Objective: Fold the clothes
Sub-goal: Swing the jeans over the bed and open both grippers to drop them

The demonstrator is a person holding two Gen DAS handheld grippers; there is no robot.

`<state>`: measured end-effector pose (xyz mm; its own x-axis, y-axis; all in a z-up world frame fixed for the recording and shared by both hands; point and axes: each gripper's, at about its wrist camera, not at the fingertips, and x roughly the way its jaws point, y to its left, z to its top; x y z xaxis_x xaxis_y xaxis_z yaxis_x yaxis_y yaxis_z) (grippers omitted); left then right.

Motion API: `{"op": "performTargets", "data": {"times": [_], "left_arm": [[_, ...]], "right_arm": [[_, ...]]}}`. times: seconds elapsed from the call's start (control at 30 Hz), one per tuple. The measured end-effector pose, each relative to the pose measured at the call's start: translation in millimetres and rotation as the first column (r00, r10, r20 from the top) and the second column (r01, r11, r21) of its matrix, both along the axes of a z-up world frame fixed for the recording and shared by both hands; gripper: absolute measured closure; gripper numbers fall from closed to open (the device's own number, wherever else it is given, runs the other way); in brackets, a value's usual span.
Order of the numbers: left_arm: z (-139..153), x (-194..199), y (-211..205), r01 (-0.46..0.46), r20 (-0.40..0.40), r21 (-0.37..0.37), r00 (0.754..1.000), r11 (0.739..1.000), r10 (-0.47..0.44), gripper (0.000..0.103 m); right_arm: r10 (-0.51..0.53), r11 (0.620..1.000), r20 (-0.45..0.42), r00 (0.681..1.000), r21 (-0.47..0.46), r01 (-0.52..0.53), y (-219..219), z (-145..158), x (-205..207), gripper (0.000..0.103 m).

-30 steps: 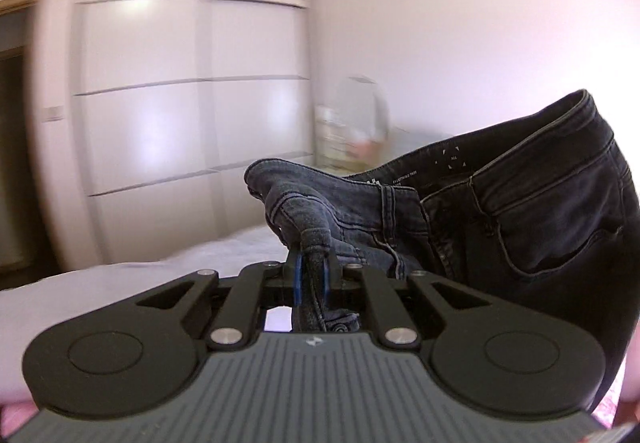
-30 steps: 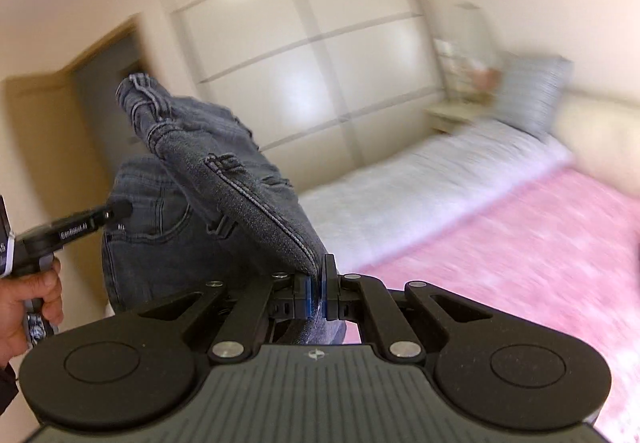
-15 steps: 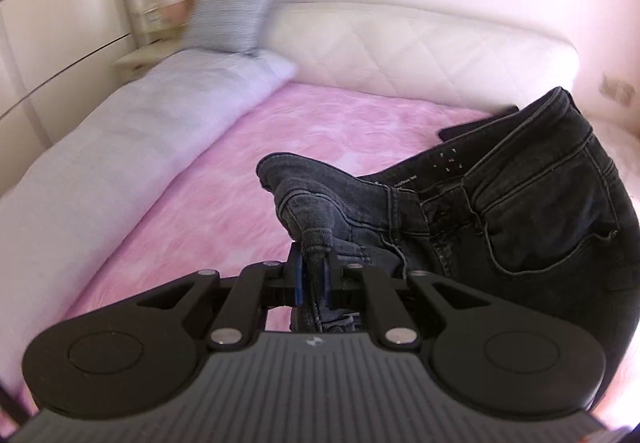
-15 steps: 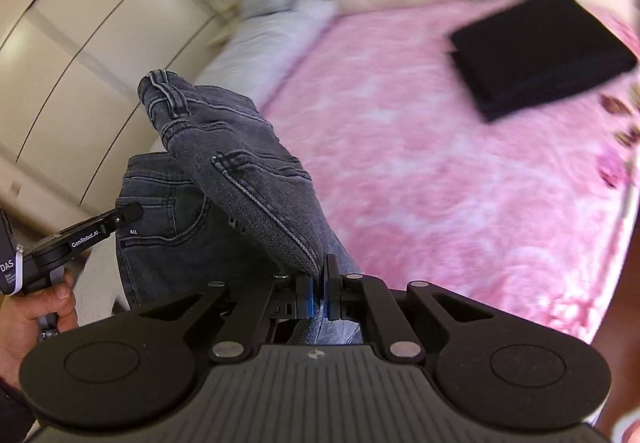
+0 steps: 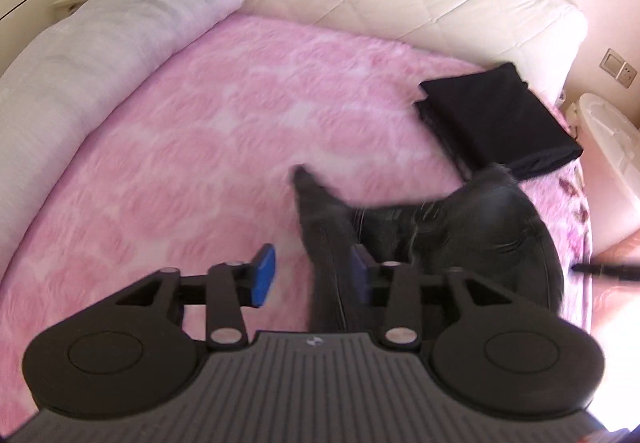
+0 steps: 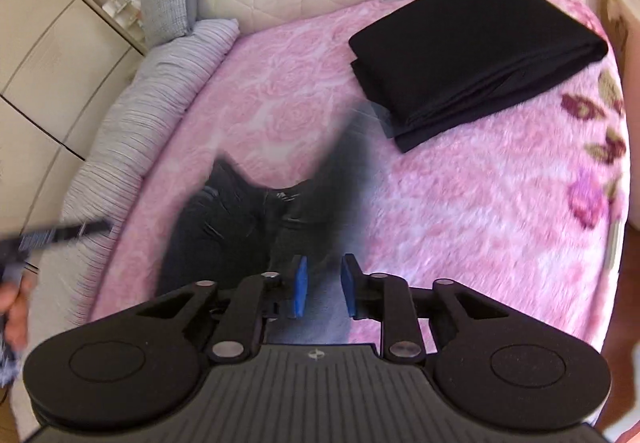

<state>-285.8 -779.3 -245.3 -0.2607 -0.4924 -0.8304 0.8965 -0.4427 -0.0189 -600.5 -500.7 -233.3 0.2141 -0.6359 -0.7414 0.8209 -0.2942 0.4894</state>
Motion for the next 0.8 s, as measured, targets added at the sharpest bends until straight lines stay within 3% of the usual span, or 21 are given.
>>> {"op": "performTargets", "data": {"times": [0.13, 0.27, 0.37, 0.43, 0.53, 0.6, 0.67, 0.73, 0.8], "left_arm": [[7, 69, 69, -0.129, 0.008, 0.055, 0.992, 0.99, 0.128, 0.064], [0, 122, 149, -0.262, 0.049, 0.116, 0.965, 0.958, 0.258, 0.054], [-12, 155, 205, -0.355, 0.112, 0.165, 0.934, 0.92, 0.34, 0.049], [-22, 170, 239, -0.376, 0.167, 0.17, 0.922, 0.911, 0.349, 0.042], [-36, 182, 286, -0.346, 0.265, 0.155, 0.917, 0.925, 0.299, 0.037], [-46, 191, 316, -0.318, 0.305, 0.144, 0.915, 0.937, 0.264, 0.033], [-57, 203, 340, -0.298, 0.315, 0.138, 0.917, 0.945, 0.243, 0.032], [-67, 213, 361, -0.273, 0.316, 0.113, 0.921, 0.955, 0.226, 0.024], [-76, 218, 374, -0.232, 0.311, 0.076, 0.93, 0.97, 0.198, 0.02]], "right_arm": [[0.056, 0.998, -0.043, 0.998, -0.003, -0.056, 15, 15, 10, 0.068], [0.27, 0.963, -0.035, 0.962, 0.019, -0.27, 37, 18, 51, 0.053], [0.419, 0.906, 0.001, 0.908, 0.071, -0.418, 51, 5, 88, 0.053], [0.487, 0.865, 0.035, 0.873, 0.119, -0.487, 59, -8, 115, 0.053], [0.582, 0.801, 0.06, 0.811, 0.129, -0.584, 69, -18, 156, 0.05], [0.648, 0.75, 0.067, 0.759, 0.118, -0.65, 74, -23, 187, 0.04], [0.708, 0.696, 0.069, 0.703, 0.103, -0.711, 77, -31, 218, 0.037], [0.759, 0.64, 0.078, 0.646, 0.091, -0.763, 78, -43, 251, 0.033], [0.78, 0.61, 0.103, 0.617, 0.093, -0.787, 77, -58, 282, 0.032]]}}
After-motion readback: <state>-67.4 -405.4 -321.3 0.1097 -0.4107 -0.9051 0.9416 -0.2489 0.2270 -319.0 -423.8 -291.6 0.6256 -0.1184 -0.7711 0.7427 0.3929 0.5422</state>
